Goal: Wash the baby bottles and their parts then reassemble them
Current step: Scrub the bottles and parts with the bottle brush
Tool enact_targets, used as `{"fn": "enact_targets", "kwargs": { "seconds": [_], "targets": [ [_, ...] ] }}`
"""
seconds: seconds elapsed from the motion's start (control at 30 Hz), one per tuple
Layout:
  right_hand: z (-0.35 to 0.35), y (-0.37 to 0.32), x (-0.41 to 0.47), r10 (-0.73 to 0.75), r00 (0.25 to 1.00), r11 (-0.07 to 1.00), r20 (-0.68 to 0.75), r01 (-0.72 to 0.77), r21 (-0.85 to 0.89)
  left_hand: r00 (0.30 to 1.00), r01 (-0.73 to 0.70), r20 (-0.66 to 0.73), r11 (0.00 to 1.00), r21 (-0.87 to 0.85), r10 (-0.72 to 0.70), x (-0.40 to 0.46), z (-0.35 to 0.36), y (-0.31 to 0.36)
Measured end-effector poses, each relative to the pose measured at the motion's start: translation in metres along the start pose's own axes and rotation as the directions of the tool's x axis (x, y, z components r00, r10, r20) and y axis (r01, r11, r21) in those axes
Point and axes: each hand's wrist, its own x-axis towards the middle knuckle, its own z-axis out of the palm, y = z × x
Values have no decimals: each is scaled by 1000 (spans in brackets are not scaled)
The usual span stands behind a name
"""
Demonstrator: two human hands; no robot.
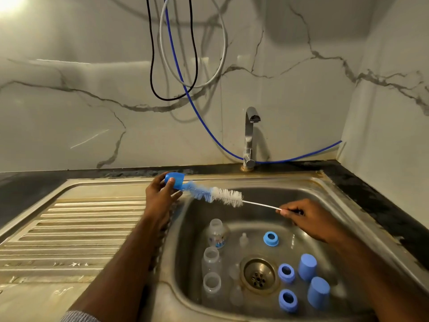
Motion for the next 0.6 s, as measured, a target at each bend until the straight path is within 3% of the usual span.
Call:
{"fn": "enact_targets", "kwargs": {
  "seconds": [0.27, 0.4, 0.6],
  "targets": [
    [-4, -9, -4, -39, 997, 999, -61, 39, -7, 996, -64, 75, 988, 140, 54, 1, -1, -3],
    [-6, -18, -7, -58, 988, 998, -141, 61, 23, 997, -69, 53, 988, 141, 62, 3, -3, -3],
    [-7, -25, -9, -99, 980, 990, -173, 114, 81, 988, -38, 151, 990, 137, 17, -3, 6, -4]
  ]
}}
